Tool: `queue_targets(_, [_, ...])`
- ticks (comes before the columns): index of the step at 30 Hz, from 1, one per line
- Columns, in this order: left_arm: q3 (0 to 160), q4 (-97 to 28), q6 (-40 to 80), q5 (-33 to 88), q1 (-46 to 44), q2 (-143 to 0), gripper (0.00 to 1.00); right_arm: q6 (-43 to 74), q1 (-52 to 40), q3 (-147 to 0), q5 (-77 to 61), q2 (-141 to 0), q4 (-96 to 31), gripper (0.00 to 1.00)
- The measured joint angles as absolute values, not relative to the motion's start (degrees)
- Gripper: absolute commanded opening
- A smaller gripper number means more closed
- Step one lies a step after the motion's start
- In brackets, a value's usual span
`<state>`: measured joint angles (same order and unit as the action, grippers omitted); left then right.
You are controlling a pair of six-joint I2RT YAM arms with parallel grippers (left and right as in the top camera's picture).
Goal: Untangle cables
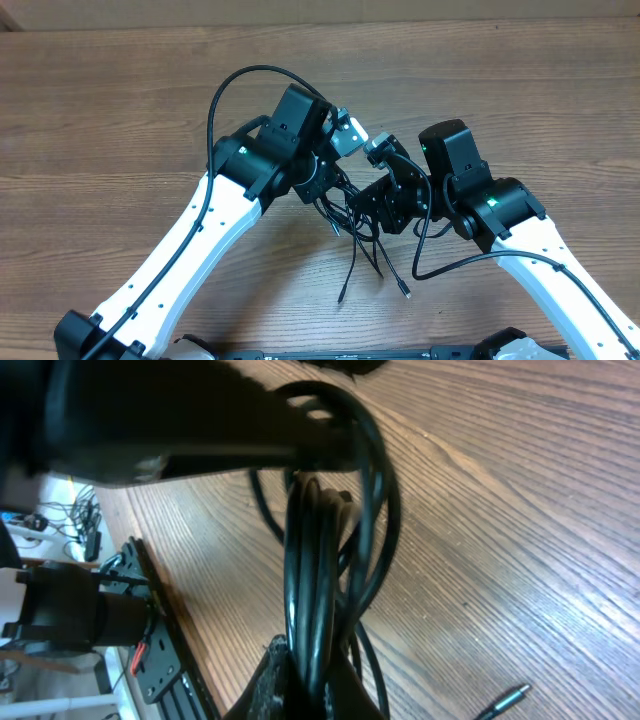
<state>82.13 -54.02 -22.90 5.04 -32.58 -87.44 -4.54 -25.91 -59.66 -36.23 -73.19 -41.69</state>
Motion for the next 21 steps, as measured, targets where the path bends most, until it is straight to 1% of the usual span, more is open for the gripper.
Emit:
queue_targets(1, [82.1, -54.0, -22.7, 5.6, -32.5, -87.9, 0.04, -4.5, -25.9, -59.7, -36.3, -73.2, -41.7, 0.04])
queue_targets(7, [82.1, -53.6, -21.4, 6.0, -32.2, -91.5, 0.04, -4.3, -25.5, -59.5, -35.8, -73.2, -41.6, 0.04])
queue_targets(11, [82.1, -51.7, -14.3, 1.4, -31.7, -91.6, 0.04, -4.3, -25.5, -59.6, -35.9, -73.2, -40.9, 0.04])
queue_targets(12, [82.1, -49.7, -9.8, -0.8, -29.4, -91.4, 0.04, -4.4, -25.7, -59.6, -37.0, -73.1, -42.1, 0.04])
queue_targets(16, [82.1, -48.6, 1.7, -3.0, -19.5, -89.8, 0.04, -4.5, -25.9, -59.6, -38.2, -73.0, -45.1, 0.04])
queue_targets(21, [82.1, -48.9, 10.4, -1.6, -8.1, -86.7, 0.04, -2.6, -25.7, -59.7, -37.4, -70.8, -48.8, 0.04])
